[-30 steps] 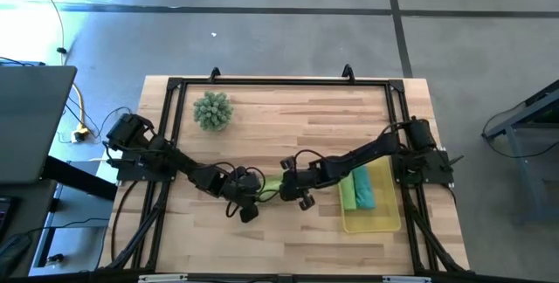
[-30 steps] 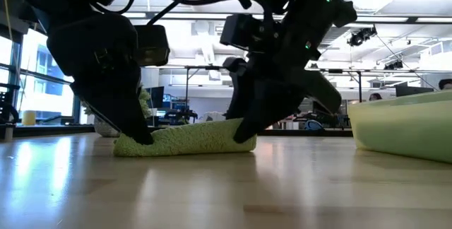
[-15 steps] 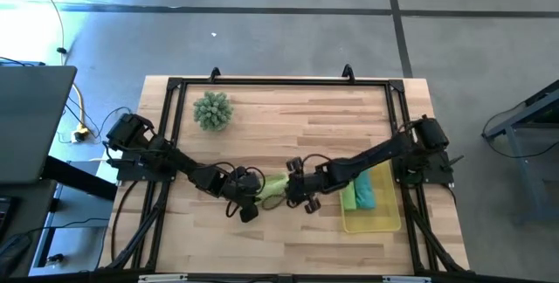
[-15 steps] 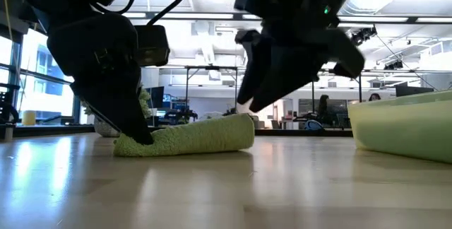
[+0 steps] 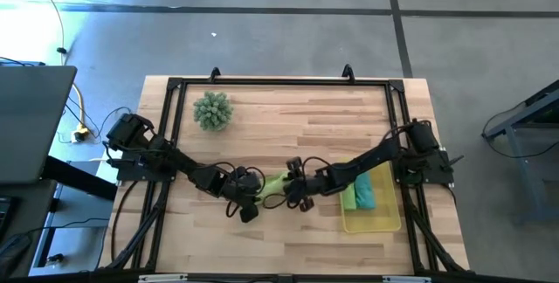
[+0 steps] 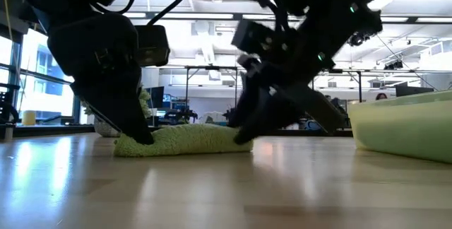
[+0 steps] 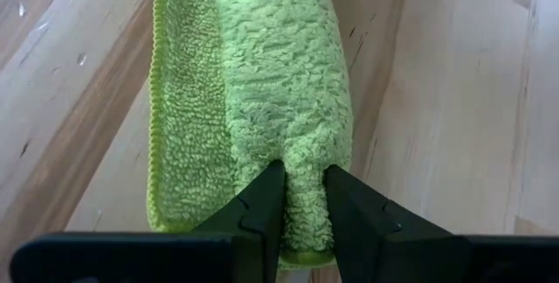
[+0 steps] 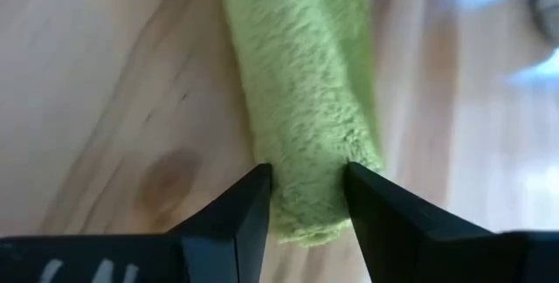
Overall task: Roll microfiber towels into tight, uniform cylinder then place into a basket
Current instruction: Roll the light green cloth
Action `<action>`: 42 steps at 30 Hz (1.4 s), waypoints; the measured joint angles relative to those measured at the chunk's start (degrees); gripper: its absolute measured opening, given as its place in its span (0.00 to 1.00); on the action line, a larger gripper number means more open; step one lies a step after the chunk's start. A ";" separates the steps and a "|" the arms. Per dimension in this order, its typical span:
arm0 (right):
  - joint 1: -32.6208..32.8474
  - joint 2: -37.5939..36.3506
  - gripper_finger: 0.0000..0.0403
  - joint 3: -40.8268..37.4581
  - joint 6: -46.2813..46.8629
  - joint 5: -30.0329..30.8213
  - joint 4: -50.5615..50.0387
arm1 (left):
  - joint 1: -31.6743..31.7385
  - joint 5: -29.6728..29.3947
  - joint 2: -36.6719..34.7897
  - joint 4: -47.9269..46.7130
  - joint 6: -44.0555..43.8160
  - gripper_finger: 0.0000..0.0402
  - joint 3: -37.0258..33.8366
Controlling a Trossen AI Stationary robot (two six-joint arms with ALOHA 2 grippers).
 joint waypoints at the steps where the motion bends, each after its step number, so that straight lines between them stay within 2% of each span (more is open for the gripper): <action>1: -0.31 0.00 0.36 -0.96 0.02 -0.59 0.88 | 0.00 0.00 0.02 0.15 0.02 0.18 0.00; 5: -1.41 -0.08 0.36 -4.90 1.67 -5.07 5.62 | 0.00 0.21 -0.36 0.20 0.04 0.18 -0.05; 11: -1.54 -0.24 0.33 -8.03 4.77 -6.00 8.80 | 0.00 -0.60 -3.54 -2.09 0.47 0.18 -0.31; 14: -2.39 -0.28 0.26 -8.17 7.93 -9.73 7.97 | -0.04 -0.62 -6.38 -3.80 0.69 0.18 -0.33; 19: -4.40 -0.28 0.07 -8.22 12.19 -14.21 7.38 | -0.98 1.75 -11.38 -6.20 3.87 0.18 -0.33; 21: -5.51 -0.28 0.02 -8.18 13.46 -17.41 7.08 | -1.76 1.78 -13.10 -6.08 5.33 0.18 -0.28; 29: -10.61 0.02 0.01 -2.75 24.27 -32.83 -0.05 | -5.33 -7.40 -15.01 -2.49 8.48 0.18 -0.22; 35: -13.81 0.30 0.01 1.14 30.35 -42.19 -6.32 | -6.44 -14.77 -11.04 0.34 11.21 0.18 -0.13; 38: -14.95 0.31 0.01 1.31 31.48 -43.60 -7.14 | -6.51 -19.09 -7.52 0.90 10.94 0.18 -0.11; 42: -15.91 0.22 0.01 1.37 33.13 -43.70 -8.99 | -6.30 -22.07 -2.72 1.67 10.07 0.18 -0.08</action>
